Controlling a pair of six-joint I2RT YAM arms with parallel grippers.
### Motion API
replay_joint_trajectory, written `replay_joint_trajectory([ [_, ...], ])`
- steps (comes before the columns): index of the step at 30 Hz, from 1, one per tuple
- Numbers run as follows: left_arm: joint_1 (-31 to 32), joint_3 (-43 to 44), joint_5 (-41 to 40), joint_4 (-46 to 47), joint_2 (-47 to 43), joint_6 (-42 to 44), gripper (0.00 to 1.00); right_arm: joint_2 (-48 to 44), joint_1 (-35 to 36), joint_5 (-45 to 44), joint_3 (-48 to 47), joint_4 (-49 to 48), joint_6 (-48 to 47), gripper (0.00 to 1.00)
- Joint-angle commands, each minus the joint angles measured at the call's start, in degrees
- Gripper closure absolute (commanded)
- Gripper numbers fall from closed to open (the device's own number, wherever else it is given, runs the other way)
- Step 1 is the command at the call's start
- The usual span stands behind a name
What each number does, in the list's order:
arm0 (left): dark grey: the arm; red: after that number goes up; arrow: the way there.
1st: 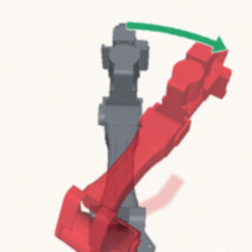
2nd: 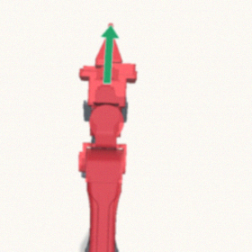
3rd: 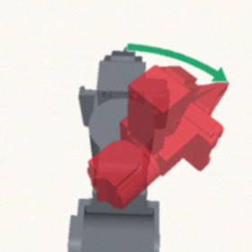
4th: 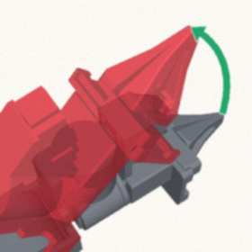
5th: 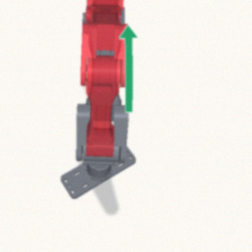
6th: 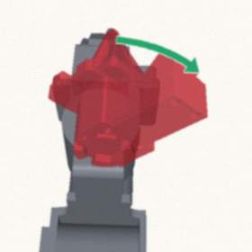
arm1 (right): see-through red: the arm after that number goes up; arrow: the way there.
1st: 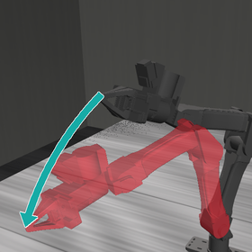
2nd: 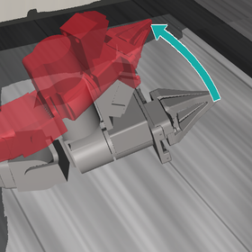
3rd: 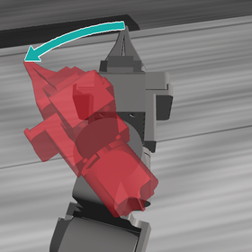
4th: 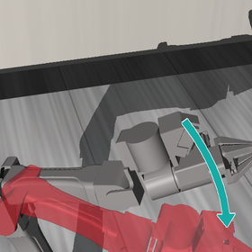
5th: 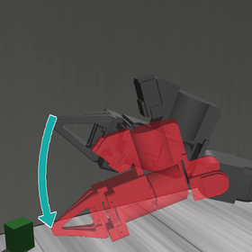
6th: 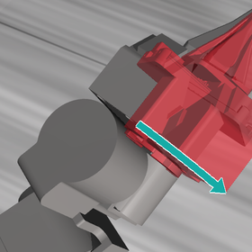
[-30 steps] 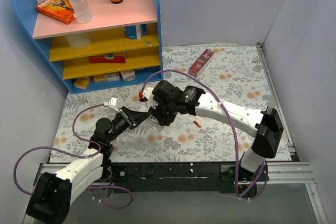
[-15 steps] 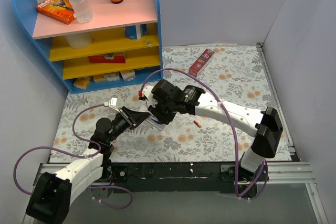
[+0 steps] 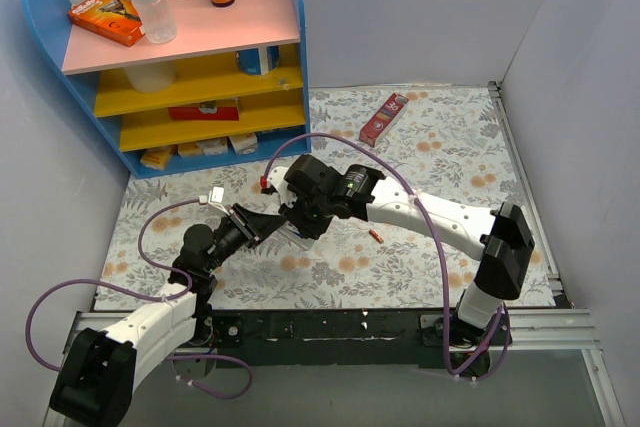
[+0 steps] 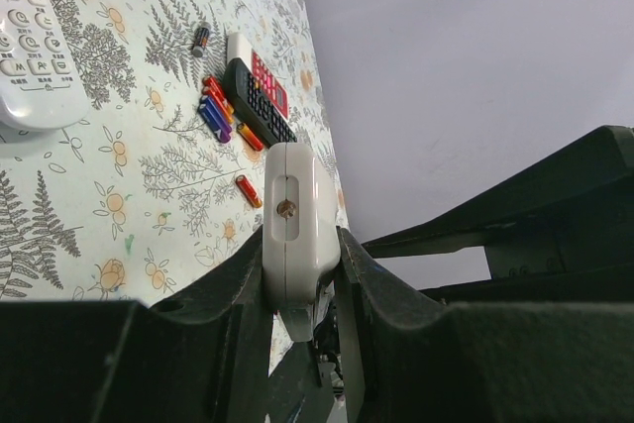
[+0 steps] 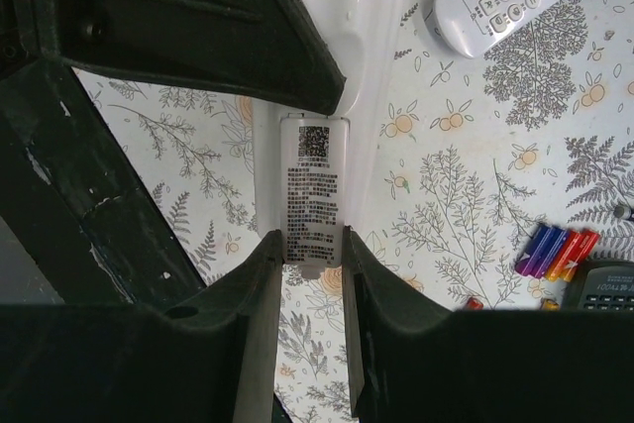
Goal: Load the batteries into the remote control
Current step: Load the battery cover into the remote control.
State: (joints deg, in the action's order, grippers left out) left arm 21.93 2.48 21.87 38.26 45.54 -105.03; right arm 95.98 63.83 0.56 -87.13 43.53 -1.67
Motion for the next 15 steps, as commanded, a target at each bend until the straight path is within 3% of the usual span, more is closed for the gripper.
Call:
replay_joint_trajectory([
  [1, 0.3, -2.8, 0.2, 1.1, -1.0, 0.5, 1.00, 1.1, 0.3, -0.1, -2.3, -1.7, 0.1, 0.99],
  [15, 0.4, -2.7, 1.9, 2.3, -1.4, 2.1, 1.00, 2.5, 0.3, -2.0, -3.6, -1.9, 0.7, 0.99],
])
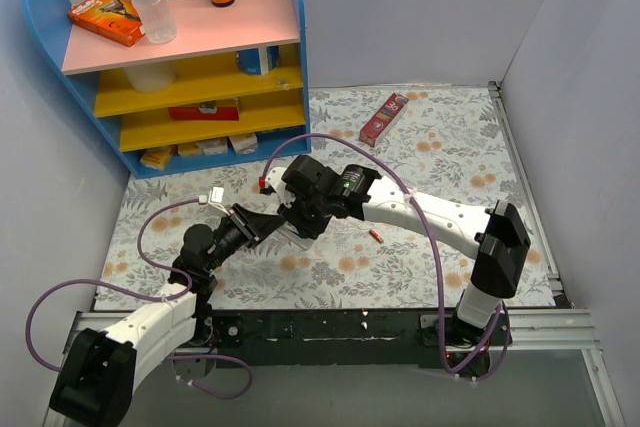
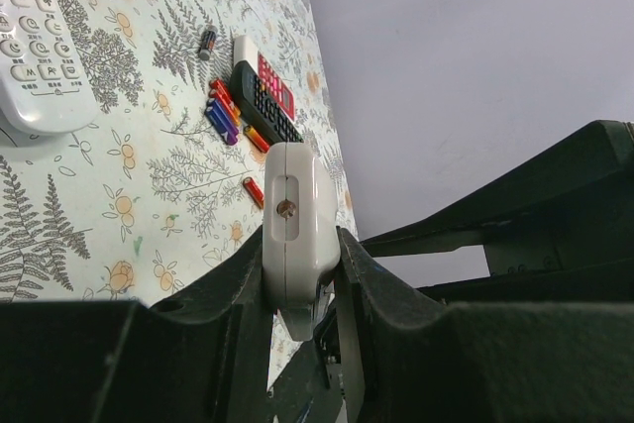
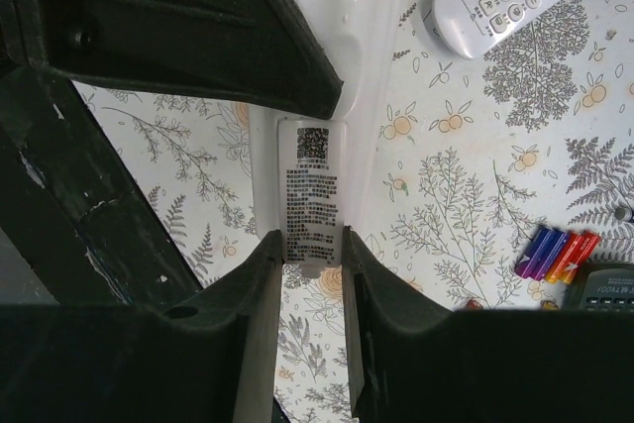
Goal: Load the batteries into the remote control
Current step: Load the battery cover into the remote control.
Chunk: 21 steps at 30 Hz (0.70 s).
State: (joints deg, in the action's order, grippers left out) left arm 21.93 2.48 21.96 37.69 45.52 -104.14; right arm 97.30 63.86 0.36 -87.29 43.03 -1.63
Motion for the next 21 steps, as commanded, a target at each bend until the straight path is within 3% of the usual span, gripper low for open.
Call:
replay_joint_trajectory([
  [1, 0.6, -2.7, 2.3, 3.3, -1.4, 1.4, 1.00, 1.3, 0.3, -1.9, -3.5, -1.5, 0.7, 0.99],
  [16, 1.5, -2.7, 4.2, 7.3, -0.9, -2.1, 1.00, 1.0, 0.3, -1.3, -1.8, -6.8, 2.9, 0.99],
  [21, 1.6, -2.7, 4.3, 7.9, -1.0, -3.9, 1.00, 1.1, 0.3, -1.4, -1.4, -7.0, 2.2, 0.90],
])
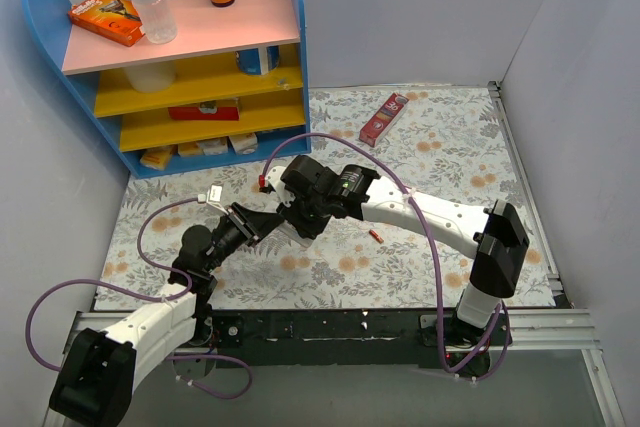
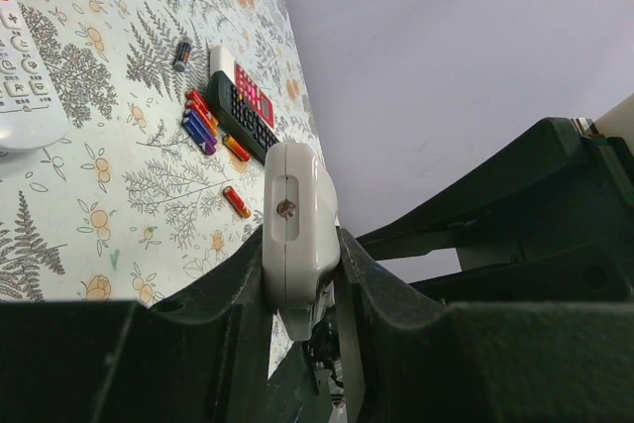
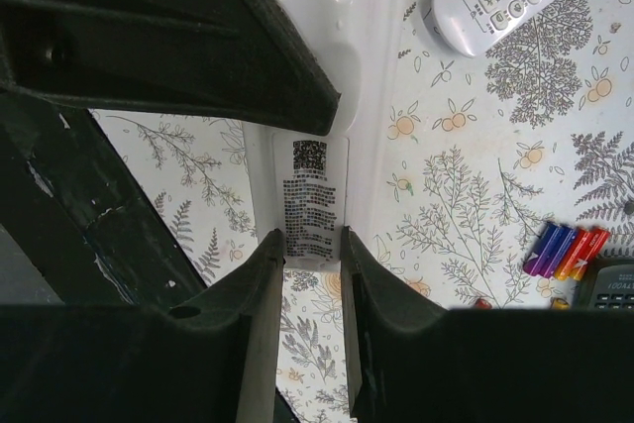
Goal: Load the batteries into the remote control
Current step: Load the battery cover into the remote control.
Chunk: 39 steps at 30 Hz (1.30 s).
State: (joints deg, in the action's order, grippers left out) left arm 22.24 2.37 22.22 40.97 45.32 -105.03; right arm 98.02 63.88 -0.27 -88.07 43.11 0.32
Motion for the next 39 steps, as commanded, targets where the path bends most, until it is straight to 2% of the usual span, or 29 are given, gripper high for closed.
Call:
replay_joint_trajectory([
  [1, 1.3, -2.5, 4.0, 4.6, -0.8, -3.2, 1.00, 0.3, 0.3, -1.0, -0.4, -7.0, 0.1, 0.88],
  [5, 1.3, -2.5, 3.3, 3.4, -0.7, -4.1, 1.00, -0.1, 0.3, -0.6, -0.1, -7.3, -0.1, 0.74],
  [11, 1.3, -3.0, 1.2, 1.0, -0.1, -5.4, 1.00, -0.9, 0.3, -0.2, -0.4, -7.1, -0.1, 0.58],
  [22, 1.2, -3.5, -0.5, -0.5, -0.1, -6.4, 1.00, -5.7, 0.2, 0.6, 0.4, -7.8, 0.2, 0.45],
  [29, 1.3, -4.0, 0.4, 3.9, -0.8, -6.7, 1.00, -14.9, -2.3, 5.7, 10.9, -17.6, 4.2, 0.37],
  [39, 1.3, -4.0, 2.0, 9.3, -4.3, -6.5, 1.00, -28.8, -10.3, 16.7, 31.8, -38.3, 15.1, 0.34],
])
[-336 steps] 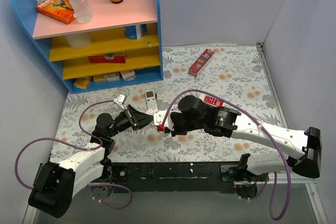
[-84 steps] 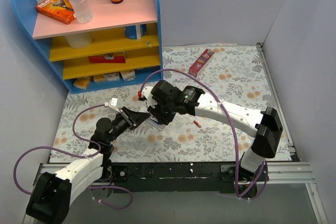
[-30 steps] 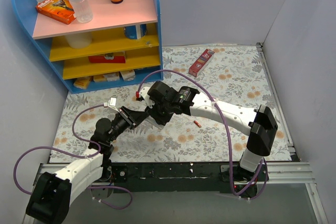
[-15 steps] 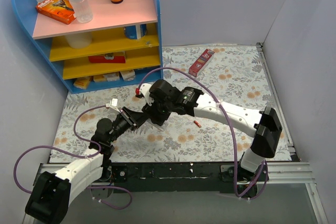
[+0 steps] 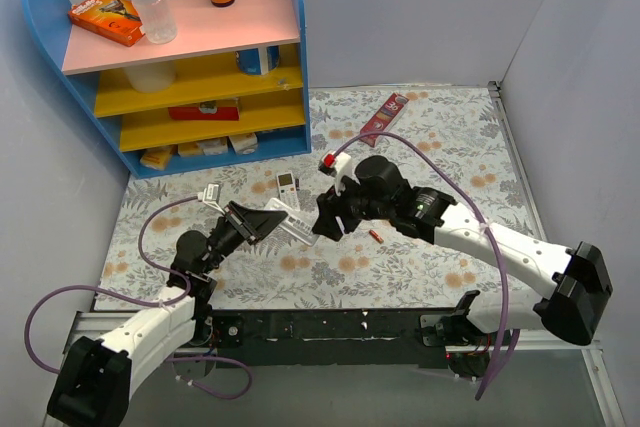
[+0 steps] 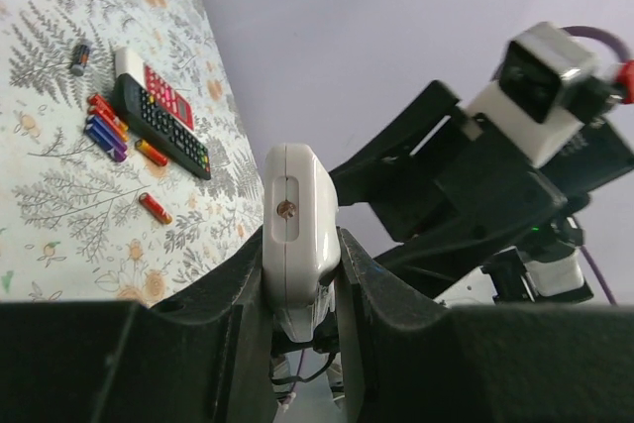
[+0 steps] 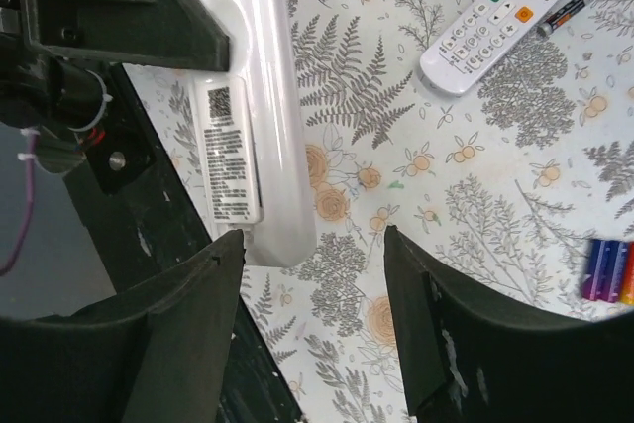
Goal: Load the batteries into the remote control
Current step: Load the battery cover into the remote control.
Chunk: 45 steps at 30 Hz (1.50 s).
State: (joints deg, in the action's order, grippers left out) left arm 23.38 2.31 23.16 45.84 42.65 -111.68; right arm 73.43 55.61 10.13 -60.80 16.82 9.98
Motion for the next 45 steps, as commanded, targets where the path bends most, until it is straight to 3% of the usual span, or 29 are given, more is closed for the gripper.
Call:
replay_joint_trajectory([
  [1, 0.2, -3.9, 1.2, 4.8, -1.6, 0.1, 1.00, -5.4, -2.6, 7.0, 6.6, -14.9, 7.1, 0.34],
  [12, 0.2, -3.3, 2.4, 8.1, -1.5, -1.3, 0.99, -8.7, -7.0, 17.2, 16.4, -31.0, 15.5, 0.34],
  [27, 0.2, -2.8, 2.9, 9.7, -1.3, -1.7, 0.99, -4.7, -7.3, 23.1, 19.8, -40.9, 21.2, 0.39],
  [33, 0.1, -2.5, 3.8, 11.0, -0.6, -1.6, 0.99, -2.2, -7.3, 24.0, 21.1, -44.4, 22.6, 0.49],
  [36, 0.1, -2.7, 3.9, 12.4, -0.6, -2.0, 0.99, -1.4, -7.3, 24.7, 21.6, -45.3, 23.1, 0.59],
  [40, 0.2, -2.8, 4.0, 13.7, -0.7, -2.1, 0.99, -1.2, -7.3, 24.3, 22.7, -45.4, 23.1, 0.81],
  [45, 0.1, -2.5, 4.5, 13.4, -0.2, -1.4, 0.99, -1.3, -7.4, 24.7, 22.7, -44.1, 22.0, 0.76],
])
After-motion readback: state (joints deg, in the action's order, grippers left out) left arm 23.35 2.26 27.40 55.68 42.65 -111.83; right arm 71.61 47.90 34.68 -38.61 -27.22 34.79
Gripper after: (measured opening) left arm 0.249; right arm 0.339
